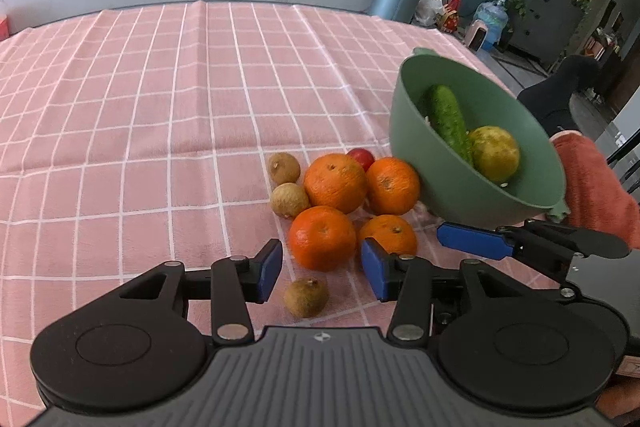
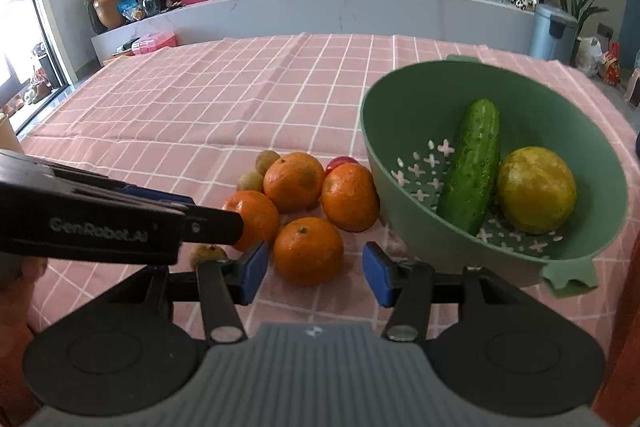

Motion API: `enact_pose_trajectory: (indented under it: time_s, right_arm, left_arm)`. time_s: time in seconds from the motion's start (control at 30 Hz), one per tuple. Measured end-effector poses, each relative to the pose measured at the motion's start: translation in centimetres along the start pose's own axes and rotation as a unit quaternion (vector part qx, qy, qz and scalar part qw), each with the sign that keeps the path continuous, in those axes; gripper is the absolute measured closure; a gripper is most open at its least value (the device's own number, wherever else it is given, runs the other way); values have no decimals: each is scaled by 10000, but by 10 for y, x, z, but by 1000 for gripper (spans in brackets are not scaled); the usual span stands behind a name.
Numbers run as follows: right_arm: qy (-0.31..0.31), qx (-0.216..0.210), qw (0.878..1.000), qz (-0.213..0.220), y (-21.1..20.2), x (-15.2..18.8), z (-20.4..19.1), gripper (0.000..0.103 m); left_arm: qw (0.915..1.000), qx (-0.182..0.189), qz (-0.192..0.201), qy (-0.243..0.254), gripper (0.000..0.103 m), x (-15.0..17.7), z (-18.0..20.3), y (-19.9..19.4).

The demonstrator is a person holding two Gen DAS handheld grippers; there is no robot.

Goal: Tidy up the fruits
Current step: 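Open both tools and withdraw them from the colander, then grasp a mandarin orange with the left tool while the right tool grasps another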

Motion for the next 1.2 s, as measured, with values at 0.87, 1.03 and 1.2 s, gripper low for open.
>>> enact_pose_trajectory:
  time_s: [0.87,1.03,1.2]
  right_arm:
    - [24,-122,9998,-159,13,5,1,63]
    - [-96,-68,9997,-195,1,5,-4,63]
    - [-137,-171,9996,-164,-18,4,-10,63]
  left_arm:
    - [9982,259,-136,-522,57,-1,-11,10]
    - [9986,135,-58,-504,57,-2,-10,-8]
    - [9991,39,78,-416,57,-6,-4,-30]
Point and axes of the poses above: each gripper's, at about its wrist camera, not at the fingertips, and y roughly the way its jaws point, z to its right, x to its underside, the point moved 4 cm from there along y, roughly the way its jaws point, and after that the axes turned 15 degrees about -x, right-handed, at the moved point
